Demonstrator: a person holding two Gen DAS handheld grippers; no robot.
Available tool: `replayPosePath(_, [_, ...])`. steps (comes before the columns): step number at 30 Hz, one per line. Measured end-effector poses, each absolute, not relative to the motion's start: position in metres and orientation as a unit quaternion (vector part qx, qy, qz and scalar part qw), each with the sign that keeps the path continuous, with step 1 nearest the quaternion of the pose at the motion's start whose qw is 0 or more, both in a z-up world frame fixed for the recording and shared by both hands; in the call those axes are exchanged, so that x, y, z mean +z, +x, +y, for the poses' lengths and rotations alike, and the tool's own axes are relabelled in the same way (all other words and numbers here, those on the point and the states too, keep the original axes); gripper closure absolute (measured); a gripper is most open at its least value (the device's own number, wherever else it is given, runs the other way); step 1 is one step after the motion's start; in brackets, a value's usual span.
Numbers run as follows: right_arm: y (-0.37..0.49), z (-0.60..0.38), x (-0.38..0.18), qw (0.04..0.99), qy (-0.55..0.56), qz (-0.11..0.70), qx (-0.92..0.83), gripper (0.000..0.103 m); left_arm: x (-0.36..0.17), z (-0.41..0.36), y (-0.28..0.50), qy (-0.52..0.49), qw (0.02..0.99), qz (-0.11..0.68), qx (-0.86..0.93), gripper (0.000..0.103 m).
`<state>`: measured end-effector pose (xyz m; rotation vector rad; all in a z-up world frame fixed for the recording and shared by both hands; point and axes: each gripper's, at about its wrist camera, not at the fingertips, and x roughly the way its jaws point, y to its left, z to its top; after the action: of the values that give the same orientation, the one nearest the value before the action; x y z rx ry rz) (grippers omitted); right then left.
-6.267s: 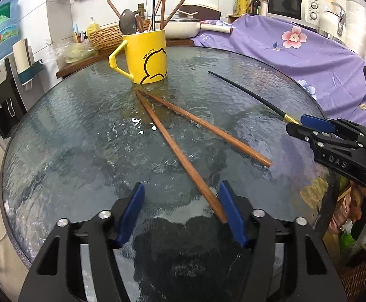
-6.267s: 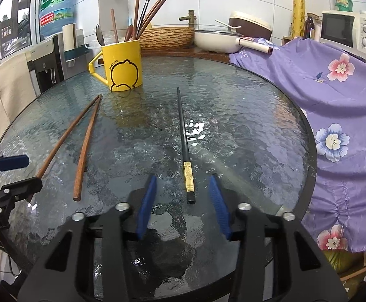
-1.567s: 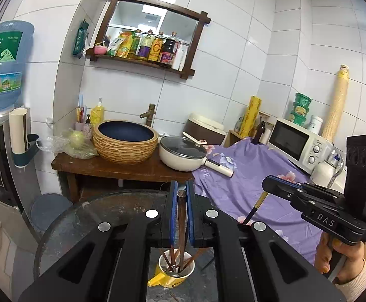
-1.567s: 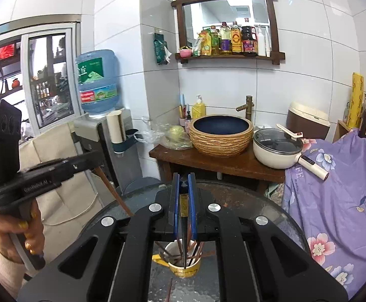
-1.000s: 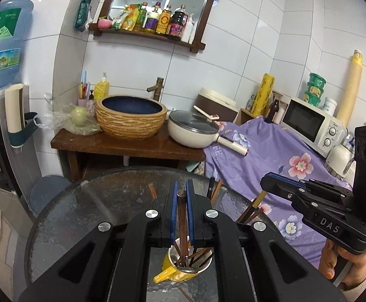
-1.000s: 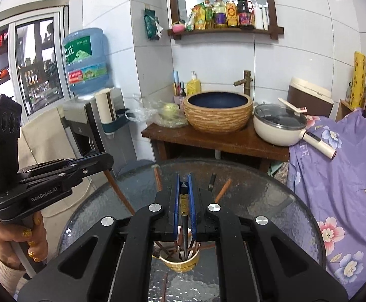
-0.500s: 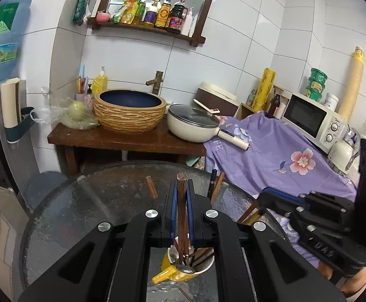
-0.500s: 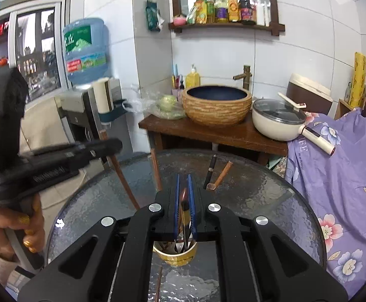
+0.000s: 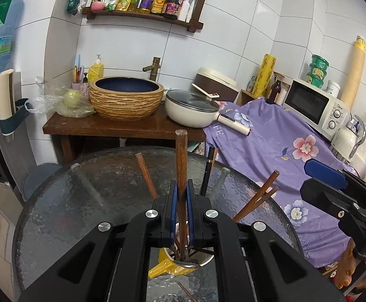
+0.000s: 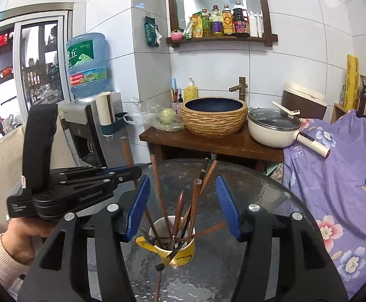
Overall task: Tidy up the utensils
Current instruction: 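Withdraw both tools from the mug toward the last wooden chopstick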
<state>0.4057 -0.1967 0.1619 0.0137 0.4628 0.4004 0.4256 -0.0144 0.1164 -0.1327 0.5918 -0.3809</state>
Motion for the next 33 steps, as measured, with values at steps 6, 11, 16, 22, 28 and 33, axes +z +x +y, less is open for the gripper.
replayPosePath(6, [0.393, -0.201, 0.157, 0.954, 0.003, 0.223, 0.202, 0.048, 0.109, -0.019, 0.421, -0.064, 0.938, 0.288, -0.184, 0.097])
replayPosePath(11, [0.378, -0.202, 0.155, 0.955, -0.006, 0.215, 0.203, 0.048, 0.093, -0.019, 0.417, -0.065, 0.929, 0.307, -0.197, 0.097])
replayPosePath(16, [0.362, -0.211, 0.154, 0.956, 0.002, 0.208, 0.205, 0.044, 0.091, -0.005, 0.401, -0.089, 0.928, 0.297, -0.207, 0.094])
replayPosePath(22, [0.332, -0.219, 0.139, 0.959, 0.001, 0.199, 0.203, 0.043, 0.09, -0.001, 0.359, -0.068, 0.939, 0.265, -0.21, 0.062])
replayPosePath(28, [0.297, -0.215, 0.109, 0.96, -0.036, 0.193, 0.197, 0.043, 0.074, 0.0, 0.319, -0.053, 0.944, 0.255, -0.204, 0.048])
replayPosePath(33, [0.27, -0.21, 0.068, 0.952, -0.043, 0.22, 0.206, 0.043, 0.053, 0.001, 0.278, -0.044, 0.946, 0.257, -0.192, 0.028])
